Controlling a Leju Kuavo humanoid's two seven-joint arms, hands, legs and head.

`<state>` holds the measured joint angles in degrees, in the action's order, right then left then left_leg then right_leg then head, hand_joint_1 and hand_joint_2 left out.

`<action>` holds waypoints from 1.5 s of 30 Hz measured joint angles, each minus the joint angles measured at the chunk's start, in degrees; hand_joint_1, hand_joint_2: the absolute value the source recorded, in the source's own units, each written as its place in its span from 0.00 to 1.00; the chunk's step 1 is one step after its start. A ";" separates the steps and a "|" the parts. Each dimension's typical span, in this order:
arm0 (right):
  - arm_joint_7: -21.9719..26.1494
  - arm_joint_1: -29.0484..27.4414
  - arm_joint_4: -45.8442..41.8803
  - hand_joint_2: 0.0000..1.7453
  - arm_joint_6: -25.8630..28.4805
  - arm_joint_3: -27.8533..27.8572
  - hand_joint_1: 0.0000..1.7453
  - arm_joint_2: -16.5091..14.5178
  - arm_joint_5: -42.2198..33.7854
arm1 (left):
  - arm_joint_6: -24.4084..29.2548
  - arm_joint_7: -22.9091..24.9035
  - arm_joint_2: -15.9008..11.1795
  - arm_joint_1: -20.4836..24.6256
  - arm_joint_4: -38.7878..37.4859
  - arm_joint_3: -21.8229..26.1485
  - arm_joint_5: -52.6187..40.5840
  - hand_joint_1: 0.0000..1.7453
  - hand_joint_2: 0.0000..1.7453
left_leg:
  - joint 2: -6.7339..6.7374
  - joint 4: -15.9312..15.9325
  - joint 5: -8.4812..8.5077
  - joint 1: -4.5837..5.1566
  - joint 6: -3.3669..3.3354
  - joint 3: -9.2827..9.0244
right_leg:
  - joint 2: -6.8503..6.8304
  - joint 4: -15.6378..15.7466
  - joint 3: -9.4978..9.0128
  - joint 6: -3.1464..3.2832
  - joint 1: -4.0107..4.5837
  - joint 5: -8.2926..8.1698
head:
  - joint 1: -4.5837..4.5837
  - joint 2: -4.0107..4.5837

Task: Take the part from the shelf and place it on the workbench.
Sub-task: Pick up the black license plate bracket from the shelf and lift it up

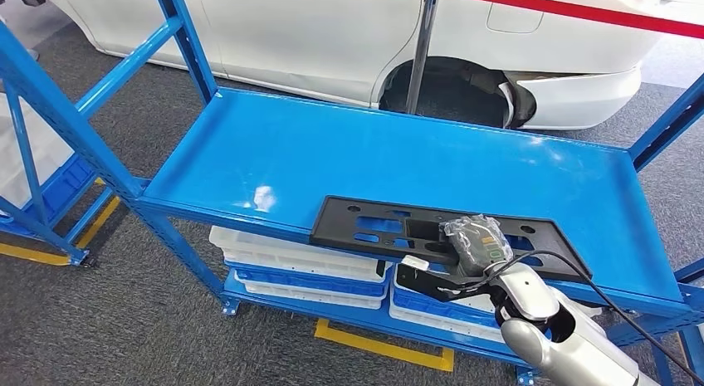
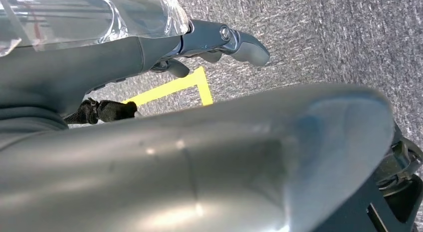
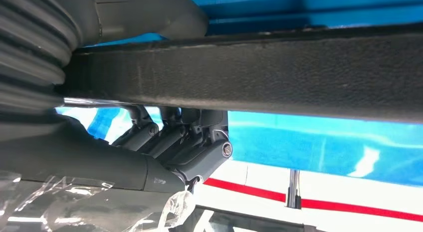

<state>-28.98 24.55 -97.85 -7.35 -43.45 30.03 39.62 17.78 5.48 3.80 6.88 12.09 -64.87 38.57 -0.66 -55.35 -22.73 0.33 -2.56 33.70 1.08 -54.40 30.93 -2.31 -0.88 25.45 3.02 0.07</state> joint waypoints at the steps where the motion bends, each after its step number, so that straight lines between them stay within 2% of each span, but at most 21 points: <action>1: 0.00 0.12 0.00 1.00 0.01 -0.01 1.00 0.00 0.01 | 0.01 0.01 0.00 0.02 0.00 0.00 0.01 0.00 0.00 | 0.00 0.00 0.00 0.00 -0.02 0.00 | 0.00 0.03 -0.03 -0.11 0.00 -0.03 | 0.00 0.00; 6: 0.00 0.34 -0.02 1.00 0.01 -0.03 1.00 -0.03 0.00 | 0.04 0.01 0.00 0.03 0.00 0.00 0.01 0.00 0.00 | -0.02 -0.01 0.00 -0.02 -0.04 -0.02 | -0.03 0.05 -0.03 -0.34 0.04 -0.05 | 0.00 0.00; 21: -0.21 0.48 -0.01 1.00 0.50 -0.03 1.00 -0.03 0.11 | 0.97 -0.33 0.03 0.05 0.00 0.00 -0.49 0.00 0.00 | 0.00 0.10 0.04 -0.36 0.02 -0.08 | -0.03 0.05 -0.02 -0.32 0.37 -0.02 | 0.00 0.00; 25: -0.74 0.25 -0.02 1.00 1.22 0.07 1.00 0.13 0.43 | 3.06 -1.84 0.10 0.16 0.00 -0.09 -2.32 0.00 1.00 | 0.00 0.10 0.04 -0.36 0.02 -0.09 | -0.03 0.05 -0.02 -0.32 0.37 -0.02 | 0.00 0.00; 45: -0.94 -0.88 -0.07 1.00 2.02 0.63 1.00 0.98 0.82 | 5.27 -2.66 0.21 0.73 0.00 -1.53 -4.10 0.00 1.00 | 0.00 0.09 0.04 -0.36 0.02 -0.09 | -0.02 0.05 -0.02 -0.32 0.37 -0.02 | 0.00 0.00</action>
<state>-29.92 23.67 -97.92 -5.34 -42.81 31.01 40.44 23.04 2.82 4.01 7.61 12.09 -66.40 34.47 -0.66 -55.26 -22.69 -0.03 -2.54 33.61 1.06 -54.35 30.91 -2.63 -0.51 25.43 3.02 0.07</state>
